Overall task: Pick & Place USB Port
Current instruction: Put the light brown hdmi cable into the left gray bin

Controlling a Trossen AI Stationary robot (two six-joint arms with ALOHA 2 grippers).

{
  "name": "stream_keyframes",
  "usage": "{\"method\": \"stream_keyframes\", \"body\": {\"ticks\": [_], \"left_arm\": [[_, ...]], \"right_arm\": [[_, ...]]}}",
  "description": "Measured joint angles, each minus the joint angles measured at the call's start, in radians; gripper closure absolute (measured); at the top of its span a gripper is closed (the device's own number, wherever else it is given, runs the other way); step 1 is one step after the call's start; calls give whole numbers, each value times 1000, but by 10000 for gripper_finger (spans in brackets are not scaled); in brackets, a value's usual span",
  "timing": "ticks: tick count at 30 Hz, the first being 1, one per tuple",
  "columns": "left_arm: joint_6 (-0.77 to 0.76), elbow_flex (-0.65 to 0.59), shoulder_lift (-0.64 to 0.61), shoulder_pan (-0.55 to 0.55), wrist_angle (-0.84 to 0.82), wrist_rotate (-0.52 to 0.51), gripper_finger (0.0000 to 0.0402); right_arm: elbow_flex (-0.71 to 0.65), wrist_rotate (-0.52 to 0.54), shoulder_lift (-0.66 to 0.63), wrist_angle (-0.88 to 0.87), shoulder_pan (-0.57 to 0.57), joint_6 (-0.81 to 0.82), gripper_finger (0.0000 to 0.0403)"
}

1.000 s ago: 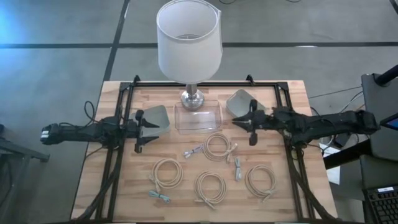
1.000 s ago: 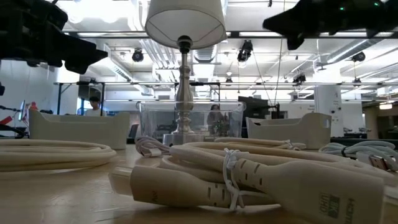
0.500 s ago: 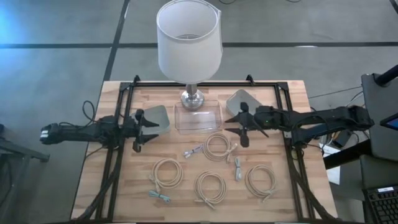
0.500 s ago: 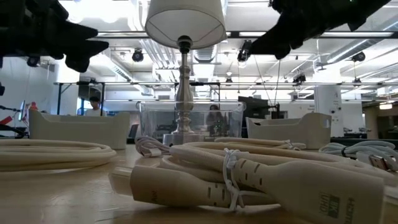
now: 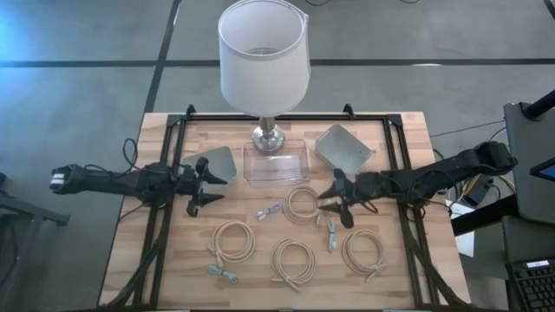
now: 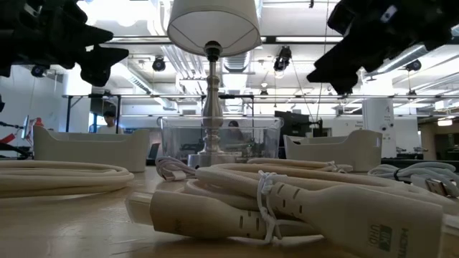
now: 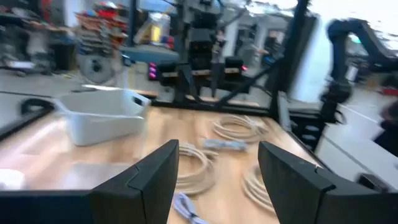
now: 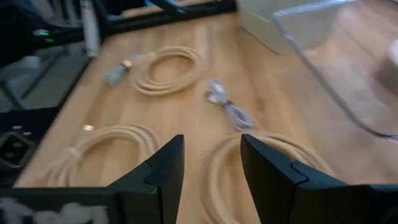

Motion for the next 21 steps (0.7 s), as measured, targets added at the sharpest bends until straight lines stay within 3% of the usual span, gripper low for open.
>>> {"method": "stream_keyframes", "body": {"ticks": [9, 16, 21], "left_arm": [[9, 85, 214, -156, 0, 14, 177], [7, 121, 412, -289, -61, -113, 177], [-26, 135, 537, -322, -72, -182, 177]], "right_arm": [[-18, 1, 111, 206, 76, -21, 266], [10, 2, 133, 205, 75, -106, 257], [34, 3, 120, 209, 75, -140, 255]]}}
